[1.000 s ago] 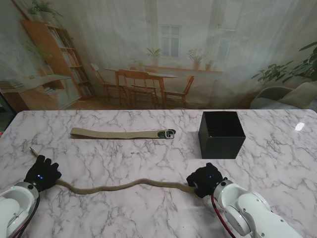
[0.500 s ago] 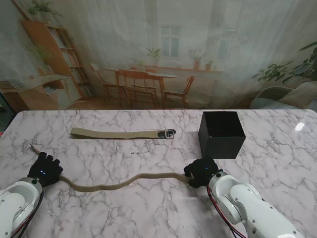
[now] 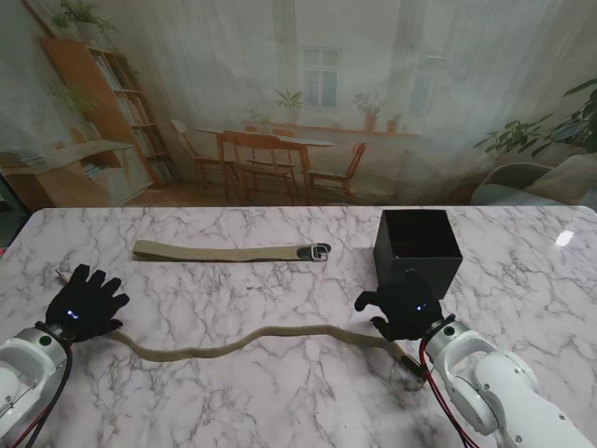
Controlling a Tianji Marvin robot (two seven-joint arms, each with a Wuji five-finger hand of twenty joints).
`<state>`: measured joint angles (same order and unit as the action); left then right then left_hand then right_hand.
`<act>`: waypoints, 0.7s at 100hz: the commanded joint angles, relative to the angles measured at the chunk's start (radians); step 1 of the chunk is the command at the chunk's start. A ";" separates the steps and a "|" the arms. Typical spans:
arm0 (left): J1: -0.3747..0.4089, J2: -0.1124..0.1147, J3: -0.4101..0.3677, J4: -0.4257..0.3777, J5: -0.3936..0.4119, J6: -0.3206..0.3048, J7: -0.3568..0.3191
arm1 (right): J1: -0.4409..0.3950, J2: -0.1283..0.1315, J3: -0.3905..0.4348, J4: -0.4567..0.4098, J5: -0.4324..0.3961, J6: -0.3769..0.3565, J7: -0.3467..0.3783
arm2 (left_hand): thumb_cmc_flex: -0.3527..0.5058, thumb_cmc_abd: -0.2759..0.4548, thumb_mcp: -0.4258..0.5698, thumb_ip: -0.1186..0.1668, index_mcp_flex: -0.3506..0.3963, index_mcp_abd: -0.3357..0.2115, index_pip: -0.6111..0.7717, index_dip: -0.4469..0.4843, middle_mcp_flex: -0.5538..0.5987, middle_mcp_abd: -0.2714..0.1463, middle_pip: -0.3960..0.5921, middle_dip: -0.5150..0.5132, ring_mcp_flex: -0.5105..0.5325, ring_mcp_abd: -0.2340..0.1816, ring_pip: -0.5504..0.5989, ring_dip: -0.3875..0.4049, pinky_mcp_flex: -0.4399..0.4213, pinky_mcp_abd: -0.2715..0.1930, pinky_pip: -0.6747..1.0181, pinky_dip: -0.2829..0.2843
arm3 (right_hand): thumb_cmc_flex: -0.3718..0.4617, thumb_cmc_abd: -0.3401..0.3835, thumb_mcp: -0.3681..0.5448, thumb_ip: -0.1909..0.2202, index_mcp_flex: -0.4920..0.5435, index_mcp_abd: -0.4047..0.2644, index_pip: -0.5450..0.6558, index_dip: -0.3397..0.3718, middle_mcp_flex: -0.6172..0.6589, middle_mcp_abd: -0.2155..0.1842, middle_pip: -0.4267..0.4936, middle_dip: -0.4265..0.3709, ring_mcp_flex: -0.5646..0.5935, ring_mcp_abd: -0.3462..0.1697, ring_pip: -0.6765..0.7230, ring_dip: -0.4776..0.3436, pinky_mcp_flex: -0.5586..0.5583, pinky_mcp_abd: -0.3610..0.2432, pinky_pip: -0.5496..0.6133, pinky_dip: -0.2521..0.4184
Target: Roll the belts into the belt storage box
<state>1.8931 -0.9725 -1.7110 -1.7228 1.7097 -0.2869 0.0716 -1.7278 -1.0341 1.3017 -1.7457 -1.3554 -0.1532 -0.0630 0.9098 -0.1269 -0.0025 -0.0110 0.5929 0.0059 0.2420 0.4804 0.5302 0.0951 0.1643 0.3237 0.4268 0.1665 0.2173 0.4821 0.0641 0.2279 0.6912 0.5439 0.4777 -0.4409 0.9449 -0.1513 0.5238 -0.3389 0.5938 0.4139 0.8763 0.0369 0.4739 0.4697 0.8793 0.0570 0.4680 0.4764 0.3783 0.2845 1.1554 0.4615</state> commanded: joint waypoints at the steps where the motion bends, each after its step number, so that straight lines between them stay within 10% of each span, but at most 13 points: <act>1: -0.002 -0.004 0.000 -0.051 -0.039 -0.033 -0.014 | -0.023 0.022 0.048 -0.022 -0.044 -0.059 0.028 | 0.025 0.026 -0.008 -0.004 0.018 -0.012 0.028 0.054 0.021 0.031 -0.023 -0.011 0.016 0.023 -0.006 -0.012 -0.005 0.044 -0.030 -0.012 | 0.060 0.020 0.098 0.033 -0.062 -0.089 -0.028 0.010 -0.140 0.036 -0.068 -0.047 -0.059 -0.007 -0.061 -0.028 -0.035 0.008 -0.035 -0.019; 20: -0.022 -0.006 0.009 -0.120 -0.075 -0.133 -0.019 | -0.063 0.033 0.151 -0.043 -0.012 -0.229 0.169 | 0.058 0.031 -0.005 -0.008 0.030 -0.029 0.039 0.097 0.038 0.025 -0.023 -0.010 0.039 0.018 -0.001 -0.010 0.014 0.044 -0.022 -0.006 | 0.181 -0.038 0.201 0.032 -0.116 -0.132 -0.105 -0.040 -0.361 0.078 -0.096 -0.194 -0.176 0.010 -0.161 -0.106 -0.087 0.005 -0.098 -0.024; 37: -0.050 -0.007 0.040 -0.145 -0.102 -0.169 -0.029 | -0.083 0.042 0.173 -0.004 -0.086 -0.246 0.080 | 0.071 0.037 -0.006 -0.009 0.019 -0.023 0.030 0.102 0.044 0.021 -0.023 -0.008 0.046 0.016 0.000 -0.009 0.015 0.044 -0.020 -0.005 | 0.224 -0.045 0.233 0.036 -0.030 -0.148 -0.067 -0.155 -0.342 0.038 -0.087 -0.232 -0.181 0.000 -0.181 -0.132 -0.114 0.014 -0.149 -0.040; 70: -0.066 -0.024 0.105 -0.156 -0.182 -0.112 -0.070 | -0.085 0.048 0.156 0.083 -0.064 -0.271 0.029 | 0.053 0.040 -0.016 -0.010 0.037 -0.013 0.025 0.107 0.051 0.027 -0.024 -0.008 0.052 0.025 -0.001 -0.008 0.011 0.053 -0.022 -0.006 | 0.229 -0.059 0.248 0.035 0.081 -0.182 0.001 -0.155 -0.363 0.033 -0.107 -0.238 -0.208 0.000 -0.208 -0.153 -0.131 0.014 -0.175 -0.057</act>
<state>1.8224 -0.9826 -1.6247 -1.8638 1.5528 -0.4292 0.0205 -1.8045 -0.9896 1.4704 -1.6859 -1.4187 -0.4279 -0.0310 0.9523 -0.1267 -0.0011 -0.0110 0.5973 -0.0171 0.2708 0.5747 0.5581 0.0972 0.1523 0.3221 0.4516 0.1672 0.2175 0.4806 0.0797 0.2298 0.6912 0.5439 0.6498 -0.4704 1.1292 -0.1372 0.5930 -0.4666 0.5816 0.2750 0.5428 0.0708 0.3783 0.2418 0.7002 0.0549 0.3010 0.3383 0.2633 0.2849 0.9947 0.4172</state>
